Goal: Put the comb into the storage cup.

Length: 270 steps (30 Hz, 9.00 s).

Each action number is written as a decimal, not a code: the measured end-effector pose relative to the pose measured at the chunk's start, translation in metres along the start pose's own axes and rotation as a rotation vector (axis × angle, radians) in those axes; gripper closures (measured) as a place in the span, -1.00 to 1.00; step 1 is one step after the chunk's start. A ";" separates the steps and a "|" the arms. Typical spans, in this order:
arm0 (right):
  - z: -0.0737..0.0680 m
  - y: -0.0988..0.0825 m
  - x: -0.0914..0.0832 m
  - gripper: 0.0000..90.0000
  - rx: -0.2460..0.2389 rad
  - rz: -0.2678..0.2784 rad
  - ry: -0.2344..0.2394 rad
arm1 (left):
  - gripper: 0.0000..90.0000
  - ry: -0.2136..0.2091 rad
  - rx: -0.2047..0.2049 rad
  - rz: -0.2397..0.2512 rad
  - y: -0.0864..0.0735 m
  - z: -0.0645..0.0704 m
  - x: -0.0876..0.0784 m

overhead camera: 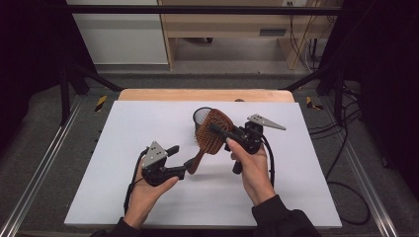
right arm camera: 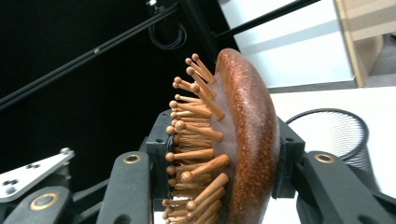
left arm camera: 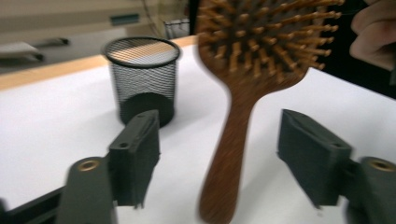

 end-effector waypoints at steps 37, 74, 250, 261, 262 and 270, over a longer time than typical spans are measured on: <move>0.043 0.054 -0.041 0.17 -0.031 0.030 -0.141 | -0.92 0.354 -0.149 0.133 -0.056 -0.130 -0.113; 0.030 0.078 -0.035 0.16 -0.056 0.038 -0.131 | -0.91 0.344 -0.154 0.123 -0.060 -0.132 -0.109; 0.114 0.061 0.102 0.04 -0.045 -0.070 -0.260 | -0.97 0.160 -0.020 0.208 -0.052 -0.117 -0.086; 0.118 0.062 0.100 0.02 -0.038 -0.076 -0.259 | -0.97 0.160 -0.018 0.207 -0.052 -0.117 -0.086; 0.118 0.062 0.100 0.02 -0.038 -0.077 -0.259 | -0.97 0.160 -0.018 0.207 -0.052 -0.117 -0.086; 0.122 0.061 0.099 0.01 -0.034 -0.082 -0.258 | -0.97 0.160 -0.018 0.207 -0.052 -0.117 -0.086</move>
Point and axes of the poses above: each handheld gripper's, and its own axes: x roughly forward along the jaws, y roughly out of its top, z roughly to its right, the point moved 6 cm from there along x, roughly forward along the jaws, and after that the axes turned 5 degrees about y, right-handed, at the moved point
